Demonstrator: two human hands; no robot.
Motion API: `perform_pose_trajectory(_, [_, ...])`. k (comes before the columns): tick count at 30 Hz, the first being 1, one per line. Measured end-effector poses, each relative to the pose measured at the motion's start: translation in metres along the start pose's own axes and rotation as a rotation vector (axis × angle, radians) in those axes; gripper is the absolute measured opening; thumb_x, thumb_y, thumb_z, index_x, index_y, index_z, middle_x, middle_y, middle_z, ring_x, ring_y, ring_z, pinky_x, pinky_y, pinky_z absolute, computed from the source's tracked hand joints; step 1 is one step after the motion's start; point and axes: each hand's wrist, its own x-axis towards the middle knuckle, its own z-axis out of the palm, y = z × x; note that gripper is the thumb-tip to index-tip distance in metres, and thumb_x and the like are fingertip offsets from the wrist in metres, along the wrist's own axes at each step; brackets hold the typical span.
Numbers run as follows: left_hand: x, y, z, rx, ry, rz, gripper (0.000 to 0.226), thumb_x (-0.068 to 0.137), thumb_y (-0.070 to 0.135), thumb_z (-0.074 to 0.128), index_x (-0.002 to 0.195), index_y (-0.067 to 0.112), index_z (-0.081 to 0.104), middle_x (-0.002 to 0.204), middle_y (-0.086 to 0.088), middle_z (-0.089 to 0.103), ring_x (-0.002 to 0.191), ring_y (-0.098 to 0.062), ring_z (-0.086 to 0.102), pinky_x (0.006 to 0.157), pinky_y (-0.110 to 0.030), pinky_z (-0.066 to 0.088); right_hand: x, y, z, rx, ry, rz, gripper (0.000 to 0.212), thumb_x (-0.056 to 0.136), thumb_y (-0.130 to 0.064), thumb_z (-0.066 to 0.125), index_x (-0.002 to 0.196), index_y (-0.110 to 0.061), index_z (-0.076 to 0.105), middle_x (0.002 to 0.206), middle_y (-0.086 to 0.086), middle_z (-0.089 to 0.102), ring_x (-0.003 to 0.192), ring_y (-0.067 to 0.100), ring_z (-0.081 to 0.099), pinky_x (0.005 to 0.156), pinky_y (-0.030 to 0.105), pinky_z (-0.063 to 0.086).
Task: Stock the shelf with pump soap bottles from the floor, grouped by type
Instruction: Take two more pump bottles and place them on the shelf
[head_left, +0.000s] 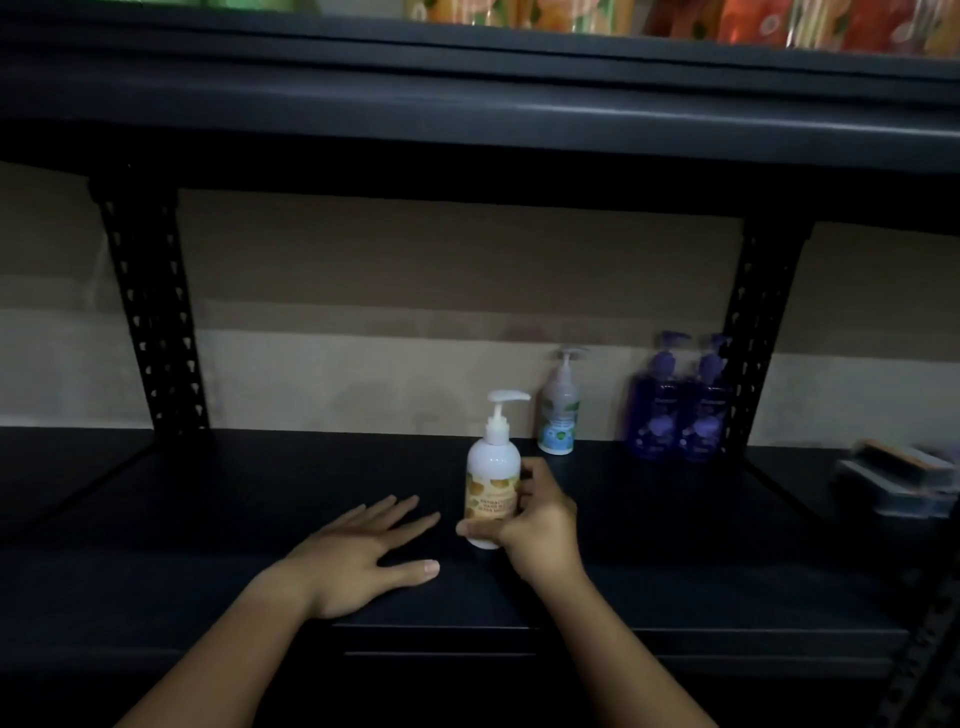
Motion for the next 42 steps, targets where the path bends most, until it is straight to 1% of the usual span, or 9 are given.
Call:
perform_pose_trajectory(2, [0.003,-0.005,0.000,-0.016,0.010,-0.016,0.075,0.087,0.089,0.031,0.155,0.064,0.011,0.169,0.027,-0.008,0.152,0.006,-0.014,0.124,-0.024,-0.008,0.014,-0.002,0.015,0.012,-0.003,0.045,0.074,0.045,-0.009,0.103,0.104,-0.016,0.058,0.099,-0.002,0.071,0.086,0.007,0.070,0.063,0.014,0.054])
perform_pose_trajectory(5, [0.009,-0.009,-0.002,-0.051,0.016,-0.043,0.074,0.086,0.090,0.033,0.153,0.066,0.013,0.169,0.028,-0.006,0.155,0.003,-0.012,0.127,-0.028,-0.007,0.036,-0.002,0.034,0.010,-0.006,0.081,0.075,0.045,-0.011,0.103,0.104,-0.016,0.057,0.103,-0.001,0.069,0.091,0.010,0.069,0.066,0.014,0.053])
perform_pose_trajectory(13, [0.037,-0.032,-0.011,-0.100,0.049,-0.131,0.078,0.085,0.090,0.036,0.155,0.062,0.017,0.170,0.024,-0.005,0.156,0.002,-0.012,0.128,-0.032,-0.008,0.083,0.015,0.073,-0.045,0.083,0.015,0.066,0.049,-0.017,0.103,0.095,-0.014,0.057,0.096,0.001,0.071,0.084,0.013,0.069,0.062,0.012,0.051])
perform_pose_trajectory(20, [0.059,-0.048,-0.013,-0.088,0.100,-0.160,0.079,0.085,0.090,0.036,0.156,0.060,0.018,0.171,0.020,-0.003,0.157,-0.002,-0.010,0.128,-0.032,-0.008,0.117,0.019,0.098,-0.153,0.082,-0.017,0.077,0.044,-0.033,0.104,0.102,-0.014,0.057,0.101,0.004,0.071,0.090,0.021,0.070,0.075,0.042,0.061])
perform_pose_trajectory(25, [0.072,-0.059,-0.016,-0.086,0.118,-0.180,0.097,0.070,0.100,0.026,0.157,0.059,0.017,0.172,0.019,-0.002,0.158,-0.003,-0.008,0.128,-0.033,-0.006,0.134,0.020,0.114,-0.198,0.041,-0.035,0.081,0.044,-0.035,0.103,0.108,-0.015,0.058,0.106,0.004,0.071,0.096,0.022,0.070,0.080,0.043,0.061])
perform_pose_trajectory(27, [0.077,-0.061,-0.016,-0.074,0.126,-0.192,0.093,0.074,0.098,0.029,0.157,0.058,0.016,0.172,0.018,-0.002,0.158,-0.005,-0.007,0.128,-0.035,-0.006,0.140,0.020,0.119,-0.216,0.022,-0.038,0.082,0.044,-0.035,0.104,0.108,-0.015,0.058,0.108,0.005,0.070,0.098,0.023,0.069,0.082,0.043,0.061])
perform_pose_trajectory(31, [0.085,-0.067,-0.018,-0.076,0.134,-0.218,0.101,0.068,0.101,0.025,0.158,0.056,0.017,0.173,0.016,0.000,0.159,-0.006,-0.006,0.129,-0.037,-0.004,0.150,0.017,0.123,-0.273,0.003,-0.060,0.087,0.049,-0.034,0.102,0.120,-0.012,0.058,0.116,0.008,0.064,0.106,0.024,0.065,0.087,0.036,0.056])
perform_pose_trajectory(35, [0.088,-0.067,-0.019,-0.082,0.157,-0.243,0.088,0.083,0.090,0.036,0.160,0.051,0.017,0.173,0.015,0.001,0.159,-0.006,-0.003,0.129,-0.036,-0.003,0.158,0.016,0.125,-0.313,-0.008,-0.055,0.089,0.054,-0.036,0.100,0.127,-0.010,0.055,0.121,0.009,0.058,0.109,0.025,0.061,0.087,0.032,0.051])
perform_pose_trajectory(42, [0.092,-0.070,-0.020,-0.027,0.197,-0.366,0.091,0.084,0.091,0.032,0.162,0.047,0.016,0.174,0.009,0.001,0.161,-0.013,-0.003,0.130,-0.041,-0.002,0.165,0.013,0.127,-0.360,0.010,-0.062,0.085,0.053,-0.042,0.099,0.119,-0.014,0.053,0.118,0.007,0.063,0.107,0.026,0.065,0.085,0.038,0.057])
